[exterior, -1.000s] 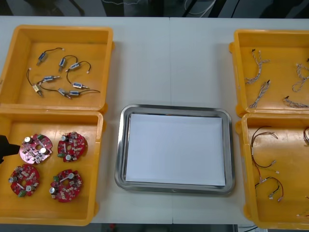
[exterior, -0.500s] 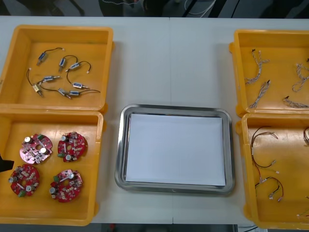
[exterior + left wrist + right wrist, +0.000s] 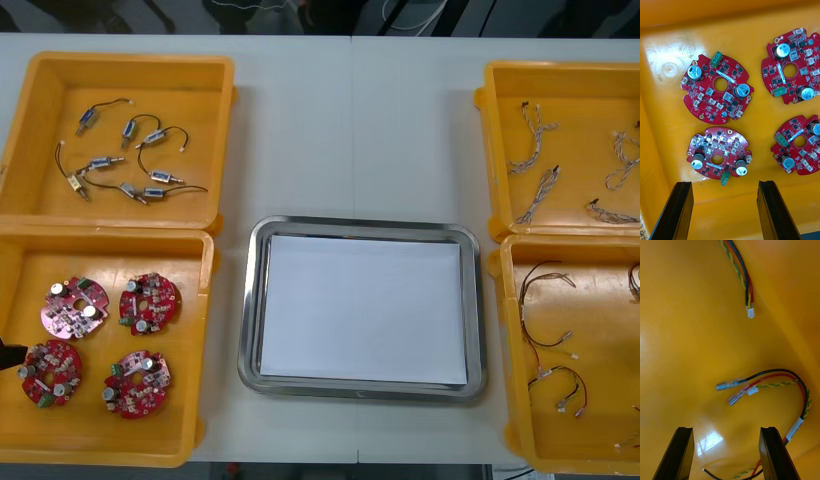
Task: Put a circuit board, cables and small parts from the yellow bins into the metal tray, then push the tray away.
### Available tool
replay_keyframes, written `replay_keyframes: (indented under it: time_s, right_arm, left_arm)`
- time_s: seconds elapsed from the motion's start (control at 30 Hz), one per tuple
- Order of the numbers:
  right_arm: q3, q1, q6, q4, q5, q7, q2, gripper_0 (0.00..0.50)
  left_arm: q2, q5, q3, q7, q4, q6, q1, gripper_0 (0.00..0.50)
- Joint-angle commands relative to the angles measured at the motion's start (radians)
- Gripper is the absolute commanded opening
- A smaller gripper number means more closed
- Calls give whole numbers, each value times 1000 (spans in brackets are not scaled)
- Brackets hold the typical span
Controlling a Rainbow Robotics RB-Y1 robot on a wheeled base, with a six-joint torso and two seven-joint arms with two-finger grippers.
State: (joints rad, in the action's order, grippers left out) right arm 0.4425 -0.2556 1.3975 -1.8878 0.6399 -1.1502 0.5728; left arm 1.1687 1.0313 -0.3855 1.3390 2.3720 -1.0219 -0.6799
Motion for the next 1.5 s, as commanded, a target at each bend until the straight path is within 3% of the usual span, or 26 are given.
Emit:
replay_keyframes:
  time_s: [0.03, 0.4, 0.83, 1.5]
  right_arm:
    - [-10, 33, -26, 32, -16, 9, -10, 500]
    - [-7, 78, -52, 96, -19, 10, 2, 500]
    - [-10, 79, -98, 134, -9, 10, 2, 500]
    - [-15, 42, -106, 136, 6, 41, -19, 500]
  left_arm:
    - [71, -43, 42, -17, 12, 62, -61, 500]
    - [172, -120, 108, 17, -16, 217, -147, 500]
    - [206, -129, 238, 190, -137, 424, -161, 500]
    - [233, -165, 425, 206, -206, 451, 10, 500]
